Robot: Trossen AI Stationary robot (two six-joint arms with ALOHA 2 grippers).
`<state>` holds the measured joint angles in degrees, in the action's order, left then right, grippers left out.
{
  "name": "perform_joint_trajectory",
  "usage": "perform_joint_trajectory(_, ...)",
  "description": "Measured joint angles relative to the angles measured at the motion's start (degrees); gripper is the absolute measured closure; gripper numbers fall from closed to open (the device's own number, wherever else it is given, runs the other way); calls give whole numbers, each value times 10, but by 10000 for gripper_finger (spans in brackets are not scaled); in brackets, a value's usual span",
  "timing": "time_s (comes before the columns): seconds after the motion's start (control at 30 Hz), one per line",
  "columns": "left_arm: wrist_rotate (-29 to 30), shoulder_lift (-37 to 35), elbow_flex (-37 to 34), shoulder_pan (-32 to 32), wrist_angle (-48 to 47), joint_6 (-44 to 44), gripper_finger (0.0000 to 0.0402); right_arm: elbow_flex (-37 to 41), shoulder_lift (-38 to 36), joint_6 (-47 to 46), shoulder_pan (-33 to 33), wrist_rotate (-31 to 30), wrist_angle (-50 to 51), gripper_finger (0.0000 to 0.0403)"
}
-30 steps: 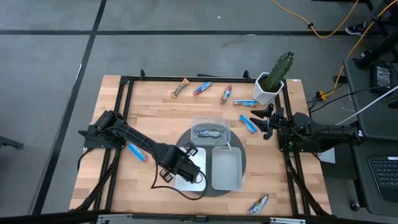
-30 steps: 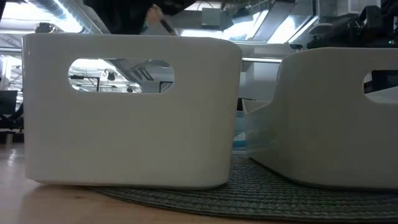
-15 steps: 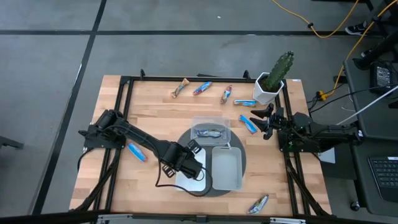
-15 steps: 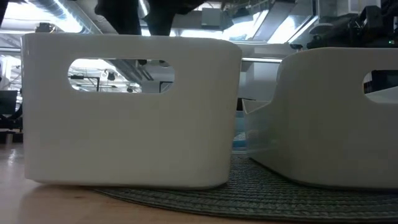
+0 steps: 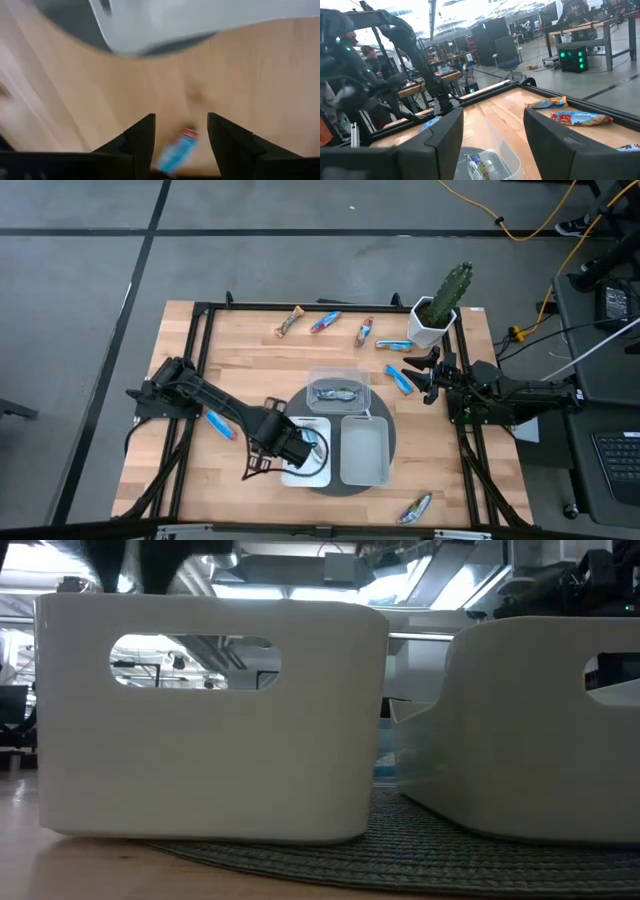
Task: Pick and place Granola Bars by type
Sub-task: Put the left red chocolate chip into the gray bin
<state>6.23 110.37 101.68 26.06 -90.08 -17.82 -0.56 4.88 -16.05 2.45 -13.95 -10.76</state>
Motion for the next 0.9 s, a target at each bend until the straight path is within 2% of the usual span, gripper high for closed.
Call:
perform_joint_trajectory(0.33,-19,0,-103,57,1,-432,231,0,0,0,0,0,0,193)
perform_joint_trajectory(0.5,-56,1,-128,74,0,-629,231,0,0,0,0,0,0,193)
perform_joint_trajectory(0.73,-57,-44,-152,90,0,-809,231,0,0,0,0,0,0,193)
perform_joint_trajectory(0.9,-43,-120,-219,108,1,-914,231,0,0,0,0,0,0,193)
